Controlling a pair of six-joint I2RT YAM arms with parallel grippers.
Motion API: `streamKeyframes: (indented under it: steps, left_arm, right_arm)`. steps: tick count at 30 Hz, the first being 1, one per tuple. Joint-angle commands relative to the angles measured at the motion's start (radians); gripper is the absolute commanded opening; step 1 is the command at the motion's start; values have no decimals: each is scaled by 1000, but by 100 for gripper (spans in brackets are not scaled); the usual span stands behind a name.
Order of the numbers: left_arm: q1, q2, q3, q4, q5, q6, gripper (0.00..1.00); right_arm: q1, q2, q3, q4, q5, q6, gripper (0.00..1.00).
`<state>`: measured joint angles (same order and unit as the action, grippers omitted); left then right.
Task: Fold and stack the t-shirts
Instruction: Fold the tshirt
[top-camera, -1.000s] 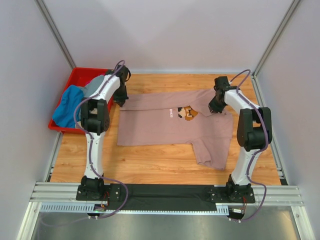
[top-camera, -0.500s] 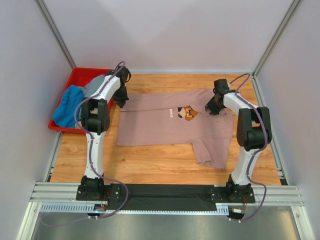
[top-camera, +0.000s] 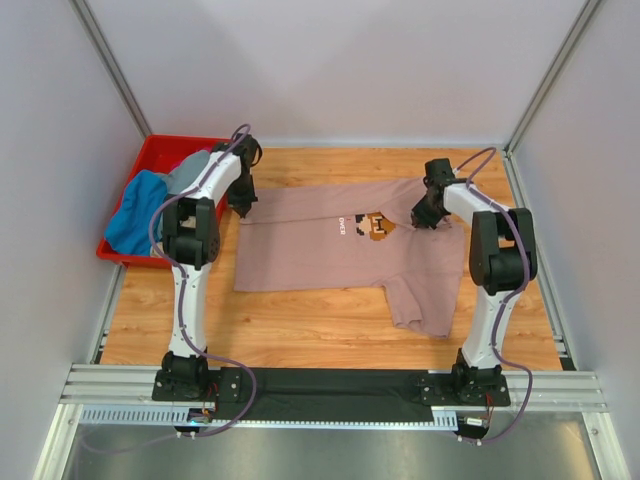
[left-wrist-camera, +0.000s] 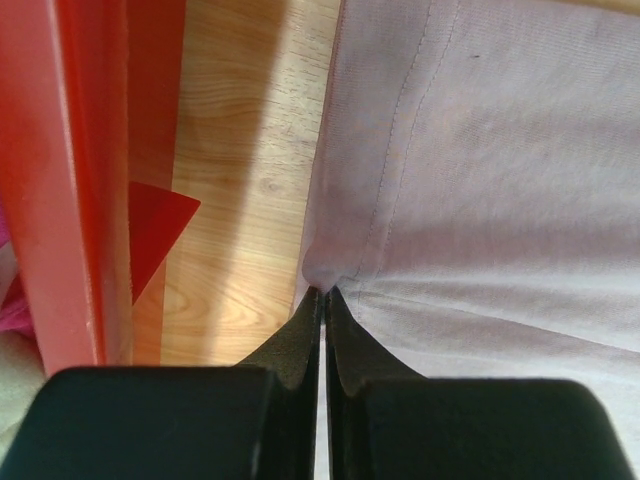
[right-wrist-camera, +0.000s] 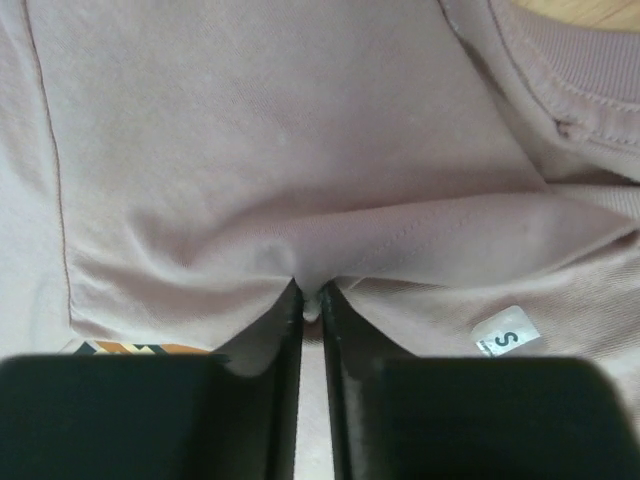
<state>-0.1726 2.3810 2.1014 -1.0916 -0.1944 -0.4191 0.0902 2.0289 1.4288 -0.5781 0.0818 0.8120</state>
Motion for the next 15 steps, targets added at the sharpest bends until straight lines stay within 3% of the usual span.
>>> streamKeyframes:
  steps: [1,3,9,11,13,15]
  left_arm:
    - [-1,-3,-11,-10,-20,-15,0]
    - [-1,-3,-9,-10,-20,-18,0]
    - [-1,-5,-6,-13,-31,-21,0]
    - [-1,-2,-6,-17,-45,-20,0]
    - [-1,0,-6,-21,-51,-20,0]
    - [-1,0,-6,-22,-50,-20,0]
  right_arm:
    - [-1,33,38,-25,42,-5,7]
    - [0,31,47,-34,53,-25,0]
    - [-15,16,132,-126,65,-91,0]
    - [-20,24,162,-164,50,-106,3]
    - [-18,31,191,-189,39,-129,13]
    - [-18,31,196,-192,24,-139,10]
